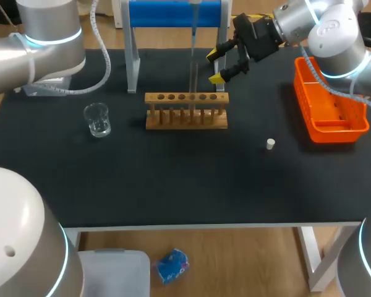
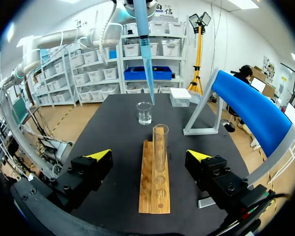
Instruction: Invert the test tube, pick up the pipette, mount the tip to pipette, aspirate from beaker and dispense into the tube, eject the tip, return the pipette, and cap with the stopper.
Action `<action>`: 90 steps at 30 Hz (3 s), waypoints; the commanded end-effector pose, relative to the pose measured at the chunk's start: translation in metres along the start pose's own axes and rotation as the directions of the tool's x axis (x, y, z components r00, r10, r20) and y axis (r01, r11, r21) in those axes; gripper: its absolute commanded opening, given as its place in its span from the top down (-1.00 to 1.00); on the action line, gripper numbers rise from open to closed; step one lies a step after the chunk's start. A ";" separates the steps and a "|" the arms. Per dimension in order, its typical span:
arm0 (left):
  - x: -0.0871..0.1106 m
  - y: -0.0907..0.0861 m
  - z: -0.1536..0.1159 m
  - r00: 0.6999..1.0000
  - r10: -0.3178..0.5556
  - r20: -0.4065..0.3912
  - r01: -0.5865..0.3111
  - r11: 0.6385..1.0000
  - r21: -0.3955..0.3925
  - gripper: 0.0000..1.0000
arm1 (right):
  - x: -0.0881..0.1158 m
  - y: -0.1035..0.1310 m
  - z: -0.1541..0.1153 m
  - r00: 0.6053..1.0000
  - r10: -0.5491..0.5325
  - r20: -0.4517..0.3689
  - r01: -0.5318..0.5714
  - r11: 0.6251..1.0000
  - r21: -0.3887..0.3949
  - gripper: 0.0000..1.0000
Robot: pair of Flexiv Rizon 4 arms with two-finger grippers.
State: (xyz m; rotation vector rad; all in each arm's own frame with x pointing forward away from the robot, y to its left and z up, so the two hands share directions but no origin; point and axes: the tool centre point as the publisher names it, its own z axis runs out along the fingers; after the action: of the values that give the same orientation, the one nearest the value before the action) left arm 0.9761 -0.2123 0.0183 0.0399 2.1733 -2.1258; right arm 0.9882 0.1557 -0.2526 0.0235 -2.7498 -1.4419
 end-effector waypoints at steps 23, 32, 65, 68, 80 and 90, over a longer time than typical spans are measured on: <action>-0.030 0.041 -0.005 0.998 -0.067 0.013 0.066 0.998 0.013 1.00 | -0.001 0.000 -0.001 1.000 0.000 -0.003 0.000 1.000 0.002 -1.00; -0.029 0.048 -0.006 0.995 -0.098 0.016 0.097 0.995 0.016 1.00 | -0.001 0.000 -0.001 1.000 0.000 -0.003 0.000 1.000 0.002 -1.00; -0.023 0.038 0.001 0.993 -0.116 0.017 0.115 0.993 0.028 1.00 | -0.001 0.000 -0.001 1.000 0.000 -0.003 0.000 1.000 0.002 -1.00; -0.024 0.042 0.000 0.992 -0.124 0.020 0.123 0.992 0.029 1.00 | -0.001 0.000 -0.001 1.000 0.000 -0.003 0.000 1.000 0.002 -1.00; -0.024 0.047 -0.003 0.987 -0.156 0.027 0.155 0.988 0.027 1.00 | -0.001 0.000 -0.001 1.000 0.000 -0.003 0.000 1.000 0.002 -1.00; -0.027 0.048 0.003 0.985 -0.173 0.015 0.172 0.984 0.043 1.00 | -0.001 0.000 -0.001 1.000 0.000 -0.003 0.000 1.000 0.002 -1.00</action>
State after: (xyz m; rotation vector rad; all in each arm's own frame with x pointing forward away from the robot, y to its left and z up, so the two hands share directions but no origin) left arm 1.0045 -0.2095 -0.0267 -0.1756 2.1958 -2.2459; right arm 0.9883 0.1556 -0.2526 0.0234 -2.7499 -1.4419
